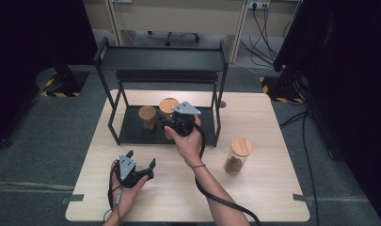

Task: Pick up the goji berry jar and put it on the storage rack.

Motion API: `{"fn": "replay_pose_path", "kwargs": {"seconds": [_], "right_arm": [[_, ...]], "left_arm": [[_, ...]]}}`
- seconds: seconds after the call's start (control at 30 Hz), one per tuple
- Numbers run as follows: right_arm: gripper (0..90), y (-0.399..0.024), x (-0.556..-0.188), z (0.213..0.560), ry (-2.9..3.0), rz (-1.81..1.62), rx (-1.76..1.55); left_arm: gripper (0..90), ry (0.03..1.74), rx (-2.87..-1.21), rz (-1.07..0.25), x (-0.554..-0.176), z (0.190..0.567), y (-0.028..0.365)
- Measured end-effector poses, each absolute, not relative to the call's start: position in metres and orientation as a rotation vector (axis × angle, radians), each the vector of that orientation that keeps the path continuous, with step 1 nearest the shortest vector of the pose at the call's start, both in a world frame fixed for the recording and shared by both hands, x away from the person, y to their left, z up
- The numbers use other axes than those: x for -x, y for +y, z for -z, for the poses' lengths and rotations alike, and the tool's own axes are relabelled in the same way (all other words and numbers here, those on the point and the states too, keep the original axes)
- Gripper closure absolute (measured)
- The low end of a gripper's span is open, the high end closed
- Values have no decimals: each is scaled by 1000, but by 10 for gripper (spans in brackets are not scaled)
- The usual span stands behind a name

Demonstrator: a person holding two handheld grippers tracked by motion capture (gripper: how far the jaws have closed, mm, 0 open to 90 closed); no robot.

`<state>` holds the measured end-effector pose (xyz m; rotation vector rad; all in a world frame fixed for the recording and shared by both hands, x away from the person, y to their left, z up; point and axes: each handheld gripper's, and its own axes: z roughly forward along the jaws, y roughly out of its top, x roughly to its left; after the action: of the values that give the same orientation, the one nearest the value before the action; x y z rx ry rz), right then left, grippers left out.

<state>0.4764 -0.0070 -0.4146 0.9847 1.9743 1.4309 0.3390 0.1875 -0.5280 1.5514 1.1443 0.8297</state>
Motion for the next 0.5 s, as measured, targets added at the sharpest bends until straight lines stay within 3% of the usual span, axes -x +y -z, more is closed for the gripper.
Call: {"fn": "replay_pose_path", "kwargs": {"seconds": [0.5], "right_arm": [[255, -4, -485, 417, 1980, -1422, -1005]], "left_arm": [[67, 1145, -1550, -826, -339, 528, 188]]}}
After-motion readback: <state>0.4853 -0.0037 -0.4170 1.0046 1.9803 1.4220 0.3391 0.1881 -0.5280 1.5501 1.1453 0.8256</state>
